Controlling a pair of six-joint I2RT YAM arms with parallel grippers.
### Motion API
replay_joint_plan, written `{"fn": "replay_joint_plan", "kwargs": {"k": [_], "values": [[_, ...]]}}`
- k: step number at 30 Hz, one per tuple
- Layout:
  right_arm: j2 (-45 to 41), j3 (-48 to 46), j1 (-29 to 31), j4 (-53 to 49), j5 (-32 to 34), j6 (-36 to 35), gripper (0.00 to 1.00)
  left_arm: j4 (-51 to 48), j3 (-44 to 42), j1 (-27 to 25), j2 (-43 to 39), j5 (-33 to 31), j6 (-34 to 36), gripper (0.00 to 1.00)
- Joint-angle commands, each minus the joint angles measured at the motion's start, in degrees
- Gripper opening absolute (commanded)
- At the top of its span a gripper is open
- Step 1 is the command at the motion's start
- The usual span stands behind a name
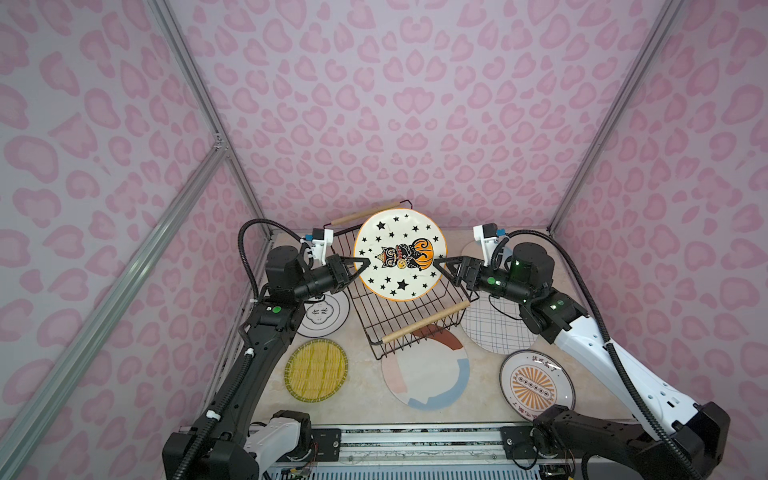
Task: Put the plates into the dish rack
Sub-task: 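Lift the star-and-cat plate upright with the left gripper toward the right gripper, then grasp the plate rim with the right gripper beside the left gripper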
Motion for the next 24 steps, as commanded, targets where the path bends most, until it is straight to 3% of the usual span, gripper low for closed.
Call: {"fn": "replay_joint_plan", "kwargs": {"k": [1, 10, 24], "values": [[1.74, 1.23, 0.15, 3.7, -0.67, 2.11, 0.78, 9.22, -0.23, -0.85, 0.52, 1.53, 0.17, 0.04], [2.5, 0.96, 0.11, 8.7, 0.48, 7.14, 0.46, 9.2, -0.42, -1.48, 1.49, 0.96, 0.68, 0.04], [1.93, -0.54, 0.35, 11.04, 2.98, 10.45, 0.12, 10.08, -1.65, -1.49, 1.98, 0.3, 0.56, 0.04]]}}
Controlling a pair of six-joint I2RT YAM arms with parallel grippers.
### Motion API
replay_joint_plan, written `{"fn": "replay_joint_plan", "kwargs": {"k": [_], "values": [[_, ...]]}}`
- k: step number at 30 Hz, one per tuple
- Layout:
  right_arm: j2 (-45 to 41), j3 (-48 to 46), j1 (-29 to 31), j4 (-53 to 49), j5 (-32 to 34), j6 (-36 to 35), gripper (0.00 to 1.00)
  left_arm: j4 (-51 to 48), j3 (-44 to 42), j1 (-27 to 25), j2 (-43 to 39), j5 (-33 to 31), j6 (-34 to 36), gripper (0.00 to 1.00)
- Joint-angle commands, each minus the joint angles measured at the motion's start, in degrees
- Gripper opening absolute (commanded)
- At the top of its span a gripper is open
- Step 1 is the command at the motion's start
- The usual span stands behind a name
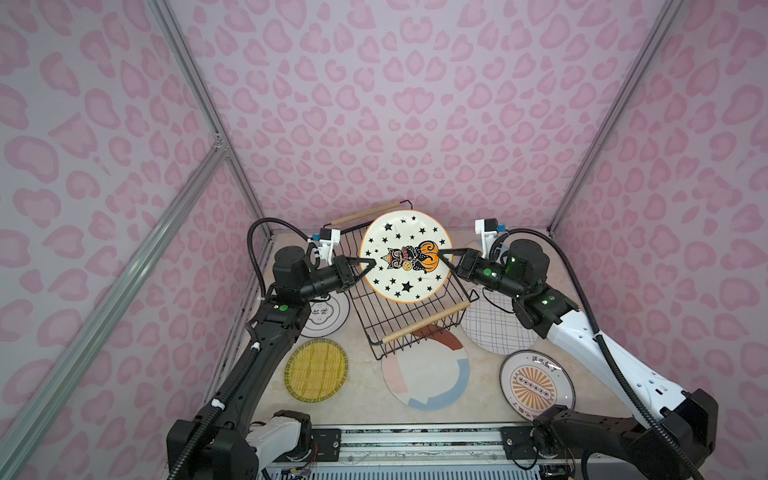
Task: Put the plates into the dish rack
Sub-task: 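Grasp the plate rim with the right gripper beside the left gripper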
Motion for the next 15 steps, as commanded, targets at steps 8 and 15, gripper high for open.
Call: {"fn": "replay_joint_plan", "kwargs": {"k": [8, 15], "values": [[-1.0, 0.33, 0.88, 3.13, 2.35, 0.86, 0.0, 5.83, 0.08, 0.07, -0.66, 0.97, 0.83, 0.03], [-1.83, 2.76, 1.18, -3.01, 7.58, -2.26, 0.0, 3.53, 1.93, 0.1, -2.81, 1.63, 2.09, 0.98]]}}
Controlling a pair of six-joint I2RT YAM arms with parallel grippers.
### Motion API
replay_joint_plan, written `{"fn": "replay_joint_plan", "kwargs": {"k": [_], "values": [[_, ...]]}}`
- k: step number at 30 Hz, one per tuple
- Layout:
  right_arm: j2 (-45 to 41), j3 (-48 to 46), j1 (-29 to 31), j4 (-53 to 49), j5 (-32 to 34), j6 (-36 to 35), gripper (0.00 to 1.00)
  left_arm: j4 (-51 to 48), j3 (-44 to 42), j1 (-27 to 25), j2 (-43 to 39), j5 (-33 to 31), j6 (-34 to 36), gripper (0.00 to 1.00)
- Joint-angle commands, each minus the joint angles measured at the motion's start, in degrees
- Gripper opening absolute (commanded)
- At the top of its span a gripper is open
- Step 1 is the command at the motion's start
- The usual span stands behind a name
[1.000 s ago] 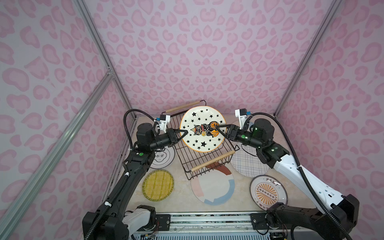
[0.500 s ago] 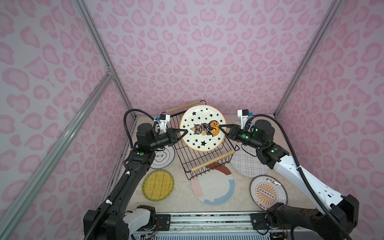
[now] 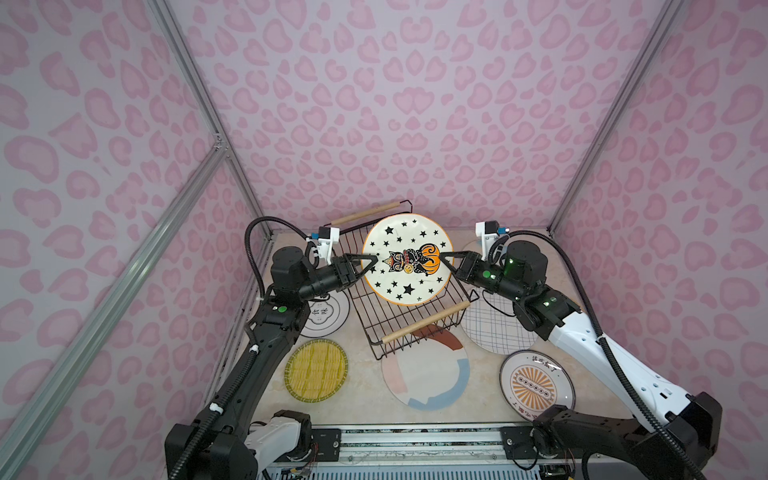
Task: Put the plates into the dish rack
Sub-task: 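Grasp the plate rim with the right gripper beside the left gripper, then open and withdraw the left gripper while the right gripper carries the plate over the rack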
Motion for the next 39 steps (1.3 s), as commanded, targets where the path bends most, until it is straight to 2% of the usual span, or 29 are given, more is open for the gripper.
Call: {"fn": "replay_joint_plan", "kwargs": {"k": [1, 9, 13, 16, 20, 25, 28, 34, 39], "values": [[-0.89, 1.86, -0.01, 2.24, 3.24, -1.41, 0.0, 2.19, 1.88, 0.16, -1.73, 1.23, 1.8, 0.98], [-1.17, 7.61, -0.03, -9.35, 9.92, -9.7, 0.0, -4.19, 4.32, 1.12, -8.88, 1.75, 5.15, 0.98], [-0.4, 10.0, -0.02, -13.0, 12.65, -12.81, 0.0, -11.38, 4.78, 1.16, -13.39, -0.75, 13.2, 0.97], [0.97, 12.33, 0.01, -15.63, 14.07, -14.76, 0.0, -18.16, 3.01, 1.21, -17.97, -9.16, 20.93, 0.98], [3.14, 15.51, 0.02, -18.63, 16.31, -17.41, 0.0, -20.22, -2.12, 1.08, -23.77, -21.54, 26.75, 0.98], [6.61, 20.02, 0.03, -20.91, 19.15, -19.89, 0.0, -19.65, -10.08, 1.08, -29.07, -35.58, 29.62, 0.98], [9.6, 24.19, 0.11, -22.21, 21.06, -21.74, 0.0, -20.35, -12.46, 1.21, -31.09, -40.47, 30.01, 0.98], [16.46, 32.0, 0.85, -25.66, 26.31, -26.09, 0.0, -21.42, -12.9, 1.17, -31.64, -39.89, 32.7, 0.97], [24.9, 42.32, 3.21, -30.69, 37.27, -32.19, 0.0, -19.9, -13.79, 1.3, -30.95, -35.55, 32.59, 0.98]]}}
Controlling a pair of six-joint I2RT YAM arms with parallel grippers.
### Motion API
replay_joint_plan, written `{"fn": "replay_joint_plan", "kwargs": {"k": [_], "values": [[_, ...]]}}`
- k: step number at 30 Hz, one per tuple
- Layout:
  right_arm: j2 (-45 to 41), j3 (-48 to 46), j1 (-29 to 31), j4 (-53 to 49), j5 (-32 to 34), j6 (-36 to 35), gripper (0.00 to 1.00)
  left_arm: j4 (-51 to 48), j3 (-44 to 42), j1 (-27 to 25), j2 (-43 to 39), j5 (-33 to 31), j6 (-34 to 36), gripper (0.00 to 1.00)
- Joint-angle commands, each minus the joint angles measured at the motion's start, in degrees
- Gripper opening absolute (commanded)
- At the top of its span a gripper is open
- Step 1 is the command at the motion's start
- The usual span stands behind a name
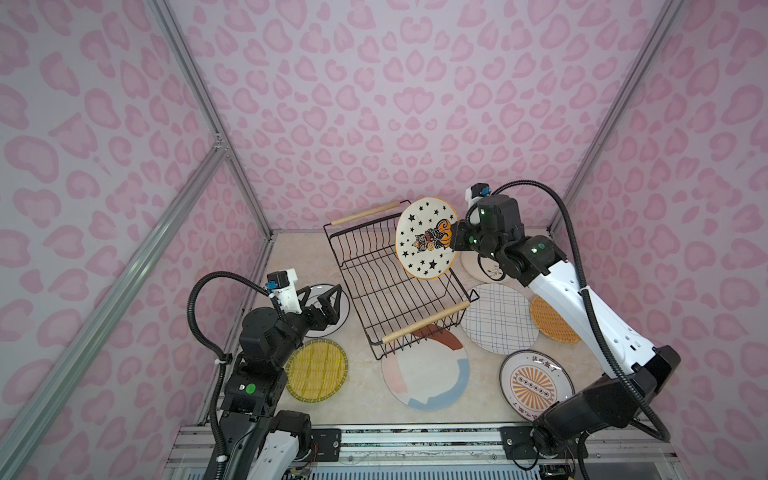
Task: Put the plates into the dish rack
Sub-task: 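Open and withdraw the left gripper while the right gripper carries the plate over the rack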
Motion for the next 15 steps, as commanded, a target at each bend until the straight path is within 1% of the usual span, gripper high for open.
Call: {"fn": "replay_joint_plan", "kwargs": {"k": [1, 3, 7, 11, 15], "values": [[4.57, 5.91, 1.23, 2.28, 9.88, -4.78, 0.0, 1.53, 0.12, 0.33, 0.72, 3.27, 1.34, 0.98], [9.75, 11.17, 1.76, 0.79, 13.23, -6.4, 0.0, 2.0, 0.08, 1.42, 0.91, 4.94, 1.1, 0.98], [18.64, 21.24, 2.67, -2.63, 16.86, -9.5, 0.0, 2.6, -0.53, 2.57, 0.41, 5.37, 0.45, 0.98], [24.07, 26.98, 3.46, -3.18, 20.55, -13.3, 0.0, 3.04, -0.89, 2.72, 0.29, 5.92, 0.21, 0.98], [26.47, 28.04, 3.88, -2.25, 21.32, -17.21, 0.0, 3.65, -0.98, 2.72, 1.04, 7.46, -0.32, 0.98]]}}
